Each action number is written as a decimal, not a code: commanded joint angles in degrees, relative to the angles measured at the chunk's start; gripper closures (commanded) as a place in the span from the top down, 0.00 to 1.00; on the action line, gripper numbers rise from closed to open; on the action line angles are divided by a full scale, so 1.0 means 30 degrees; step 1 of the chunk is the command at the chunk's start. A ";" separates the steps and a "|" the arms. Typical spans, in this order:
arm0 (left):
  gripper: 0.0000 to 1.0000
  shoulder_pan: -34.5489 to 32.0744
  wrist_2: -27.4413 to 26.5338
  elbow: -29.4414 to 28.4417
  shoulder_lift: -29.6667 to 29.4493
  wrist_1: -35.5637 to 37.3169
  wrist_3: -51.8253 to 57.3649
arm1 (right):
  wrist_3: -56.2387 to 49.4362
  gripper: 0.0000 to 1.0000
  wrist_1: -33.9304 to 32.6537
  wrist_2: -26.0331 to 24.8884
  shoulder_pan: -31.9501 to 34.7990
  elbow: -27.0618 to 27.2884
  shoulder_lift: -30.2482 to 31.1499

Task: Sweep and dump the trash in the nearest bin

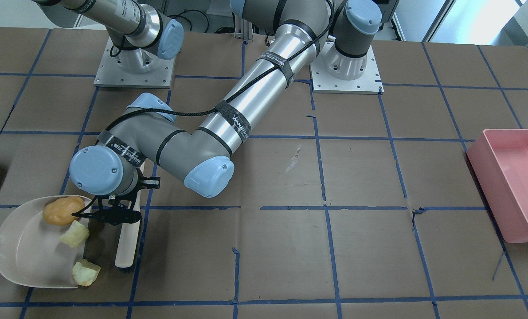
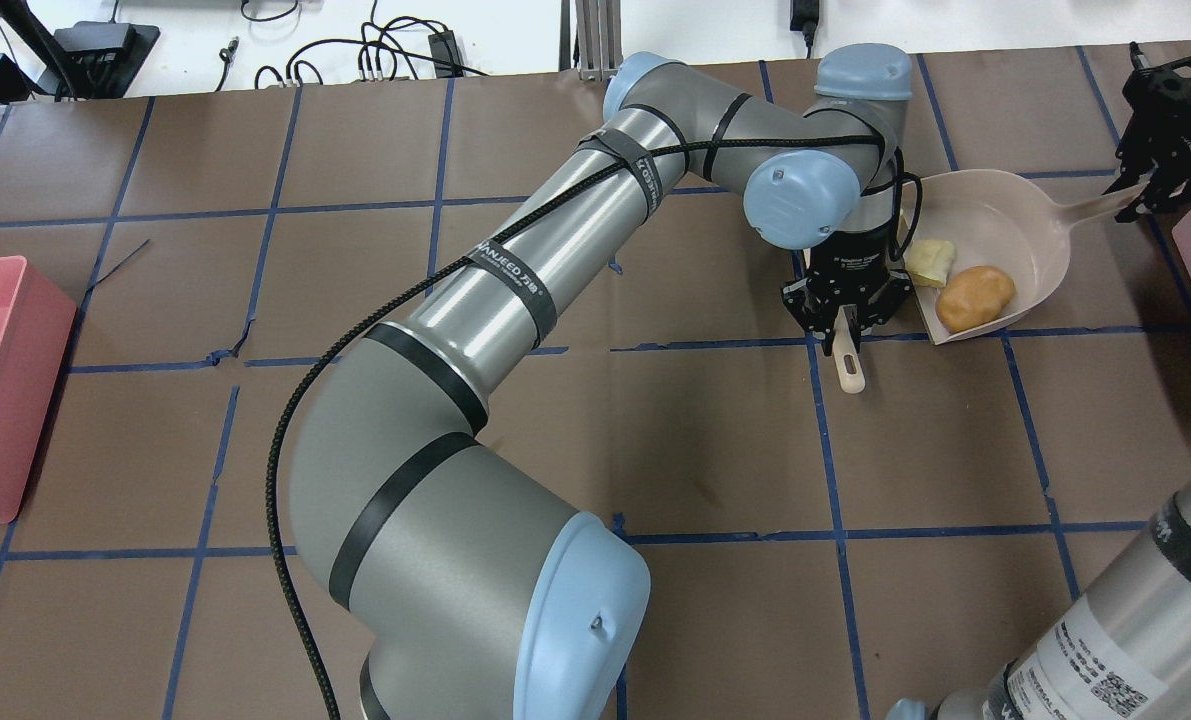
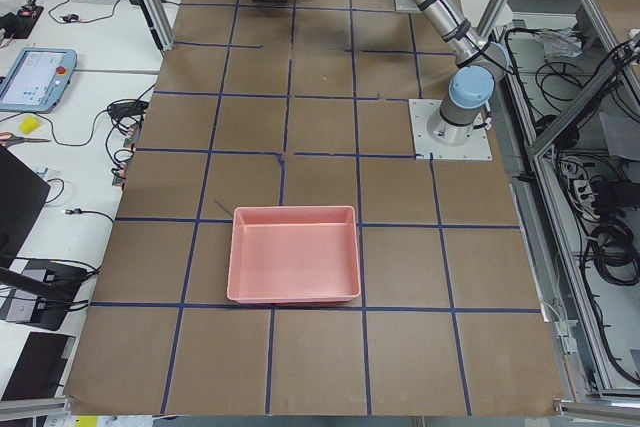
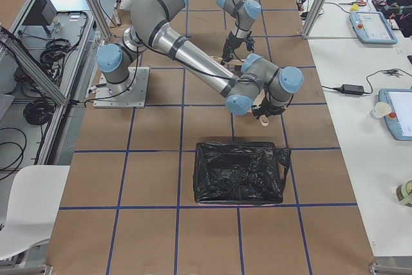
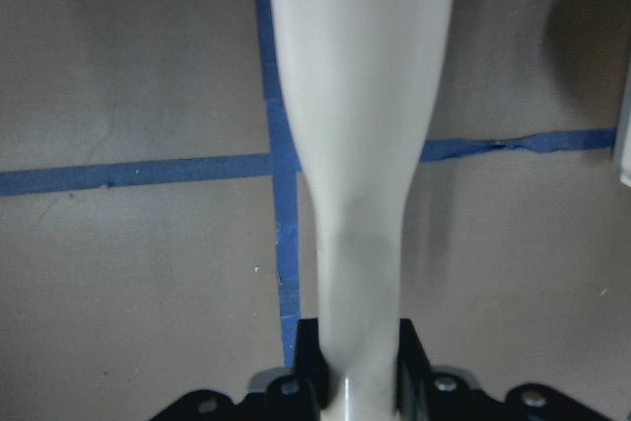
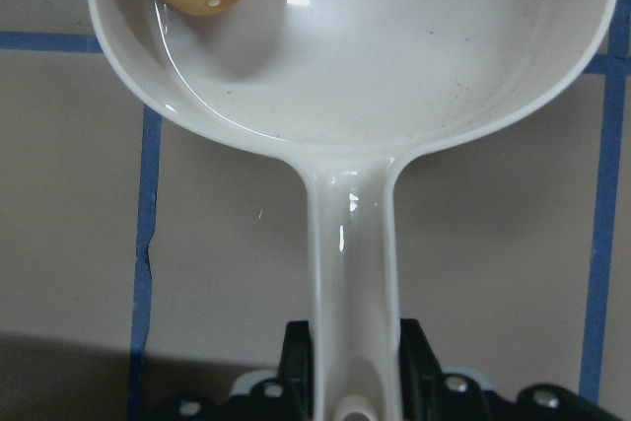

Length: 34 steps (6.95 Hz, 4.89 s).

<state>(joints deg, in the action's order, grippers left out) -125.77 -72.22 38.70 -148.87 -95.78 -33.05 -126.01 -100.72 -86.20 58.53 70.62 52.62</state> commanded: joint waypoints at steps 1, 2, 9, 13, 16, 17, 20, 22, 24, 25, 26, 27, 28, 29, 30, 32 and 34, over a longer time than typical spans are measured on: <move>0.18 0.0001 0.0138 -0.0186 -0.0035 -0.0036 -0.0144 | -0.0009 0.01 0.0001 0.0051 0.0000 0.0044 0.0010; 0.18 0.0001 0.0197 -0.0332 -0.0094 -0.0036 -0.0464 | -0.0009 0.01 0.0001 0.0051 0.0000 0.0044 0.0010; 0.19 -0.0409 0.0490 -0.0363 -0.0387 0.1134 -0.1024 | -0.0009 0.01 0.0059 0.0051 0.0029 0.0044 0.0010; 0.19 -0.0761 0.0432 -0.0392 -0.0299 0.1165 -0.1024 | -0.0009 0.01 0.0059 0.0051 0.0029 0.0015 0.0010; 0.19 -0.0761 0.0315 -0.0363 -0.0358 0.1165 -0.0995 | -0.0009 0.01 0.0059 0.0051 0.0029 0.0015 0.0010; 0.19 -0.0761 0.0315 -0.0363 -0.0358 0.1223 -0.0966 | -0.0009 0.01 0.0059 0.0051 0.0029 0.0015 0.0010; 0.19 -0.0732 0.0403 -0.0363 -0.0387 0.1778 -0.0937 | -0.0009 0.01 0.0059 0.0051 0.0029 0.0015 0.0010; 0.19 -0.0760 0.0519 -0.0305 -0.0416 0.2245 0.0430 | -0.0009 0.01 0.0059 0.0051 0.0029 0.0044 0.0010; 0.19 -0.0790 0.1309 -0.0333 -0.0562 0.2687 0.1749 | -0.0009 0.01 0.0088 0.0051 0.0029 0.0015 0.0010; 0.19 -0.0877 0.1688 -0.0333 -0.0795 0.3471 0.2455 | -0.0009 0.01 0.0088 0.0051 0.0029 0.0044 0.0010; 0.19 -0.1081 0.1779 -0.0333 -0.0913 0.3827 0.2636 | -0.0009 0.01 0.0059 0.0051 0.0029 0.0015 0.0010; 0.19 -0.1228 0.1779 -0.0333 -0.0944 0.3831 0.3537 | -0.0009 0.01 0.0059 0.0051 0.0029 0.0015 0.0010; 0.19 -0.1345 0.1779 -0.0362 -0.0944 0.3831 0.4300 | -0.0009 0.01 0.0088 0.0051 0.0029 0.0015 0.0010; 0.19 -0.1492 0.1750 -0.0363 -0.0944 0.3860 0.4946 | -0.0009 0.01 0.0059 0.0051 0.0029 0.0015 0.0010; 0.19 -0.1928 0.1576 -0.0363 -0.0915 0.3860 0.5677 | -0.0009 0.01 0.0059 0.0051 0.0029 0.0015 0.0010; 0.19 -0.2399 0.1254 -0.0363 -0.0856 0.3831 0.7723 | -0.0009 0.01 0.0088 0.0051 0.0029 0.0015 0.0010; 0.20 -0.2431 0.1396 -0.0392 -0.0419 0.3831 0.7421 | -0.0009 0.01 0.0088 0.0052 0.0029 -0.0015 0.0010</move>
<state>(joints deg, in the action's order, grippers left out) -132.97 -68.40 37.59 -150.94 -84.28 -9.95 -126.04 -100.47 -86.00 58.62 70.61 52.65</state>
